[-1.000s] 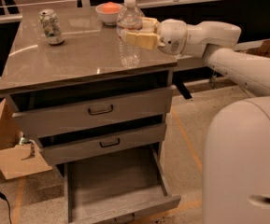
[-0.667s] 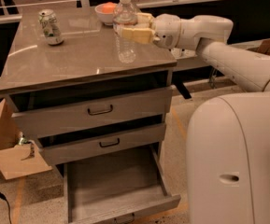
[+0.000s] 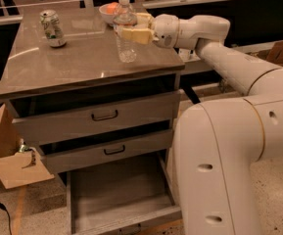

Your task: Pick water bottle from bottom drawer and place on counter

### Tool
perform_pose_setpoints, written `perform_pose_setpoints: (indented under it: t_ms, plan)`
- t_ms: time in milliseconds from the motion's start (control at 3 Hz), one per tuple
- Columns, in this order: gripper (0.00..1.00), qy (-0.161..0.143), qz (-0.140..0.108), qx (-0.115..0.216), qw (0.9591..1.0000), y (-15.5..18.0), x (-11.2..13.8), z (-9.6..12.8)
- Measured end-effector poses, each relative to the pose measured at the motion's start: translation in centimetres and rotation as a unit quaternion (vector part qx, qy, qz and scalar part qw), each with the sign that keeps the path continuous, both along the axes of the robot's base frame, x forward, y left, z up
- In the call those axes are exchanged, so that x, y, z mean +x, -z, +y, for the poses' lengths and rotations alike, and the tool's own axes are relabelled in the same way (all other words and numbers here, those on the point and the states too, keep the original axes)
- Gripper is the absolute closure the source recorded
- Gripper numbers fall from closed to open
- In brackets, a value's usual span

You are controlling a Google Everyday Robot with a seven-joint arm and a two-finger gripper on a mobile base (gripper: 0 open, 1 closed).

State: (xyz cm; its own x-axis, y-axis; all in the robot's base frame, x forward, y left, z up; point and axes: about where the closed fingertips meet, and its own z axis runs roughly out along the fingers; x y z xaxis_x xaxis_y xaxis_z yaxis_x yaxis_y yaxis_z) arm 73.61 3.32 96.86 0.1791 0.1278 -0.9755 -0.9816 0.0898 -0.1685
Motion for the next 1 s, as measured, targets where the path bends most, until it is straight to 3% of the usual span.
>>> perform_pose_setpoints:
  t_ms: [333,667,1000]
  plan:
    - [1.0,0.0,-0.001,0.007,1.0,0.9,1.3,1.0]
    - [0.83,0.005,0.006,0.012,0.9999,1.4,2.4,1.6]
    - [0.59,0.011,0.015,0.012,0.9998,1.9,3.2,1.9]
